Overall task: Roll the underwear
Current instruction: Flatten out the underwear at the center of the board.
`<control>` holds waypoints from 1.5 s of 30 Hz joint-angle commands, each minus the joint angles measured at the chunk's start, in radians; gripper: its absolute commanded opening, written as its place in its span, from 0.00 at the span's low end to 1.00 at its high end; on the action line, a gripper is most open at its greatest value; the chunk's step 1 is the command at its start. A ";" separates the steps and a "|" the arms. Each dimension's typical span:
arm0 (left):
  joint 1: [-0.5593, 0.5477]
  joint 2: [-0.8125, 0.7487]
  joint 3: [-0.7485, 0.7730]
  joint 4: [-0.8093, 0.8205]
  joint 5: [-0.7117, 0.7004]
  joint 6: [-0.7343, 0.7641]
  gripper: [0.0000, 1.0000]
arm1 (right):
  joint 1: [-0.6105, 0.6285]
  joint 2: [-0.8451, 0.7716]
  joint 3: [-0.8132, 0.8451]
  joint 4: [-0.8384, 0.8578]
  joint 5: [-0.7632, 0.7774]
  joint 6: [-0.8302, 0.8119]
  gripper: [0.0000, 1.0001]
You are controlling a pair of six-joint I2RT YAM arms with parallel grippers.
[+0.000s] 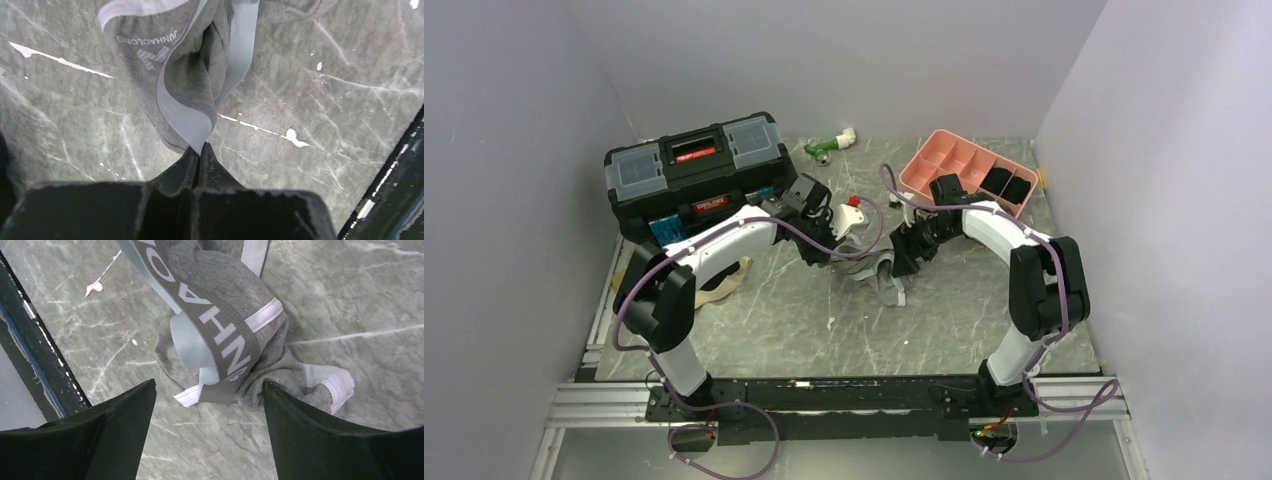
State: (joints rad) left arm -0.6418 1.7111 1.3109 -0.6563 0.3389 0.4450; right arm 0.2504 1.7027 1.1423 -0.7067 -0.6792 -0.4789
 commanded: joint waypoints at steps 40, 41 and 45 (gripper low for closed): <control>0.156 -0.090 0.051 -0.103 0.312 -0.087 0.00 | 0.125 -0.026 -0.087 0.194 0.263 0.094 0.22; 0.163 -0.090 0.063 -0.108 0.300 -0.083 0.00 | 0.123 -0.045 -0.074 0.180 0.271 0.087 0.02; 0.210 -0.093 0.151 -0.134 0.254 -0.069 0.00 | 0.099 -0.123 0.012 0.116 0.313 0.051 0.00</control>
State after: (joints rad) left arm -0.4778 1.6650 1.3609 -0.7780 0.6205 0.3515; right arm 0.3717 1.6848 1.0416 -0.5430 -0.4107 -0.3935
